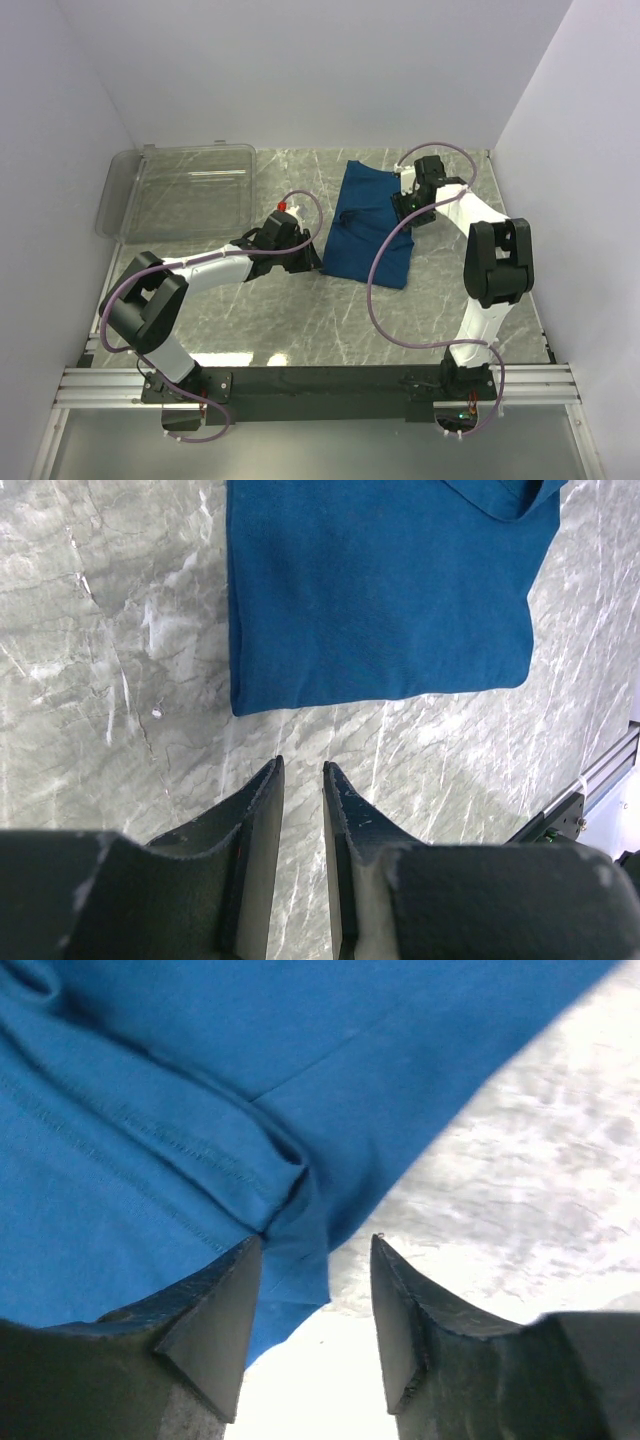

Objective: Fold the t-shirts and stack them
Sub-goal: Fold the tshirt

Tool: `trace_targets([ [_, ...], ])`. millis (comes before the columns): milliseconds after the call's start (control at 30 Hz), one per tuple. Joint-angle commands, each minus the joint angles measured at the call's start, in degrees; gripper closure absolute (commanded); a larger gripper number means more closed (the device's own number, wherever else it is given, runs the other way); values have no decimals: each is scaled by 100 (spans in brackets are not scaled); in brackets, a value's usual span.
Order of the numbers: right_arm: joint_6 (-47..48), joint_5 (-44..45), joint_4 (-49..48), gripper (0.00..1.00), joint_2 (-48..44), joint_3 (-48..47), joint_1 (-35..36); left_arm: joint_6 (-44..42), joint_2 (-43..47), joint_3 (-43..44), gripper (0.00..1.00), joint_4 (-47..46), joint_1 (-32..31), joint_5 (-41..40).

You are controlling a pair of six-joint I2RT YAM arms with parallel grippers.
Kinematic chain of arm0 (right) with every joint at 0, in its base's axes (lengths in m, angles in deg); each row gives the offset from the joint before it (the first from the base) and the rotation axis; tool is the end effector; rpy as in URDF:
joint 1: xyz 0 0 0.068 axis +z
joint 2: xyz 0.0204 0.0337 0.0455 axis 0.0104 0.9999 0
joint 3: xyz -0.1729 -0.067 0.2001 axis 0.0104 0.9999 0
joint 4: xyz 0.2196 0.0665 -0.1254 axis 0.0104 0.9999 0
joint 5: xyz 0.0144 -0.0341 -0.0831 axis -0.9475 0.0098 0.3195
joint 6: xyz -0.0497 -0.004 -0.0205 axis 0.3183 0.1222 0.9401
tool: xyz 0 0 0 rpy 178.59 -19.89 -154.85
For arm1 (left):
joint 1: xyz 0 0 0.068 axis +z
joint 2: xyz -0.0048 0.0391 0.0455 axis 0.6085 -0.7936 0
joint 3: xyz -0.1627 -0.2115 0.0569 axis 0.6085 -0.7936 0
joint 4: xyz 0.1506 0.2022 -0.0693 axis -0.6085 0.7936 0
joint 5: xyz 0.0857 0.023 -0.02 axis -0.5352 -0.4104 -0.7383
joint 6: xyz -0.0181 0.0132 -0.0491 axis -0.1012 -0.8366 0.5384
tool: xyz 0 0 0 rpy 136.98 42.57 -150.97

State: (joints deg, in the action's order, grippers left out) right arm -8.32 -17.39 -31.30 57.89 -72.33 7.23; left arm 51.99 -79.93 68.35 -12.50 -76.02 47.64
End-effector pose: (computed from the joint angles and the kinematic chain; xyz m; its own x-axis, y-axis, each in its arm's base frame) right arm 0.3876 0.0513 0.2018 -0.7966 -0.3657 -0.4813 -0.4298 0.9026 0.0257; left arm 0.2590 -0.2146 0.1885 -0.8736 -0.1803 -0.4520 0.1551 0.7773 -0.6097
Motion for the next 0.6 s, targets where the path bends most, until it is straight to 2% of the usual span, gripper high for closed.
trace_targets([
  [0, -281, 578, -344, 46, -13, -9, 101, -44, 211, -20, 72, -205, 14, -59],
  [200, -281, 613, -256, 55, 49, -159, 101, -26, 211, -82, 72, -267, 14, -50],
  [300, -298, 325, -98, 55, 14, -255, 101, -17, 220, -99, 72, -284, 14, -50],
  [400, -359, -71, -10, 48, -187, -203, 171, -17, 264, -108, 72, -293, 22, -68],
  [467, -429, -125, 17, 40, -276, -159, 233, -26, 273, -99, 72, -293, 22, -85],
  [567, -588, 41, -18, 39, -268, -89, 347, -8, 290, -117, 72, -337, 14, -86],
])
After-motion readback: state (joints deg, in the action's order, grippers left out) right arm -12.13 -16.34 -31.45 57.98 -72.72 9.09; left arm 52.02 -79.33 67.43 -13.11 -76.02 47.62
